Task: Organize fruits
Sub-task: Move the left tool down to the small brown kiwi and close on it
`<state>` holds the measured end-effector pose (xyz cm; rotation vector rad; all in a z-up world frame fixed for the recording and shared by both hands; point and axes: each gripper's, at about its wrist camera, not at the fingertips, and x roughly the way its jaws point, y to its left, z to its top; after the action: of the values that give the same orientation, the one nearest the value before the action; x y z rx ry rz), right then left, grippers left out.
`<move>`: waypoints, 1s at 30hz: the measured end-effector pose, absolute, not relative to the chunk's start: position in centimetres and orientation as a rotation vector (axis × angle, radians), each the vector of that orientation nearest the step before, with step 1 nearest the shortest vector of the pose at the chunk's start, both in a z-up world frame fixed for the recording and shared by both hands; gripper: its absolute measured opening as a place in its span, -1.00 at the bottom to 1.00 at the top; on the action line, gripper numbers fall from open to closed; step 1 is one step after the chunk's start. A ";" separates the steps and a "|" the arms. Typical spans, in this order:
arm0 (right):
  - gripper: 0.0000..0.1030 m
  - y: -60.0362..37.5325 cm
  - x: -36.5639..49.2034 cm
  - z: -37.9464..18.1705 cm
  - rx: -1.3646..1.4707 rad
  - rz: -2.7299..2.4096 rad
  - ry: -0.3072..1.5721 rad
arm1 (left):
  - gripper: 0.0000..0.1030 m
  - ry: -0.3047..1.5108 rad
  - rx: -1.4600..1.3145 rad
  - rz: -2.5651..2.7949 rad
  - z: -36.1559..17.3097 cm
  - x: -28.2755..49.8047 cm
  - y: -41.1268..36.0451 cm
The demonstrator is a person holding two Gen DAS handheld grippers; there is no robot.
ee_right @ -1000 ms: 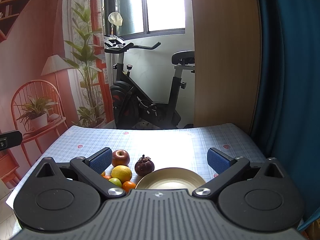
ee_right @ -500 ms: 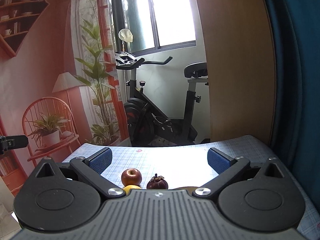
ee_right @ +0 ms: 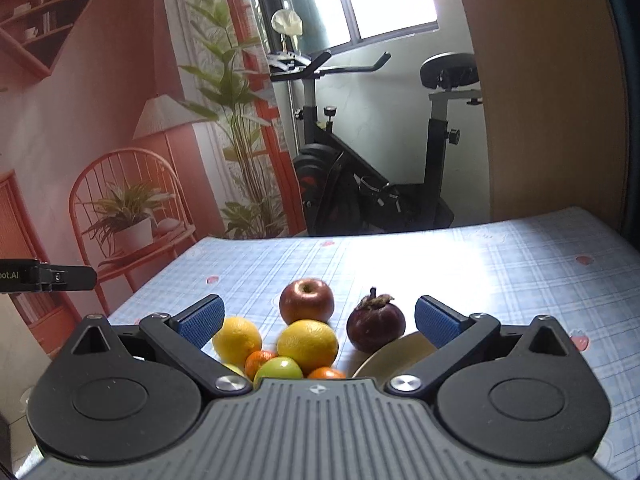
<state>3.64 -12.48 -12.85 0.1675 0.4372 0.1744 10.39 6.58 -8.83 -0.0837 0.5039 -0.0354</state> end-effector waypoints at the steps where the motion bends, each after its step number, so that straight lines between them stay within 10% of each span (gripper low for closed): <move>1: 1.00 -12.2 3.8 -13.2 0.148 0.178 0.455 | 0.67 0.526 -0.087 -0.047 -9.3 10.6 6.7; 14: 0.83 -9.2 6.1 -16.1 0.035 0.256 0.580 | -0.01 0.689 -0.046 -0.069 -14.1 12.2 7.6; 30: 0.55 -8.3 7.1 -17.0 0.011 0.287 0.650 | -0.12 0.917 -0.156 -0.335 -18.7 14.5 5.6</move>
<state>7.10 -8.27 -17.03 0.0107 0.6500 0.2870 14.50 5.62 -18.75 -0.1556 0.9169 -0.3346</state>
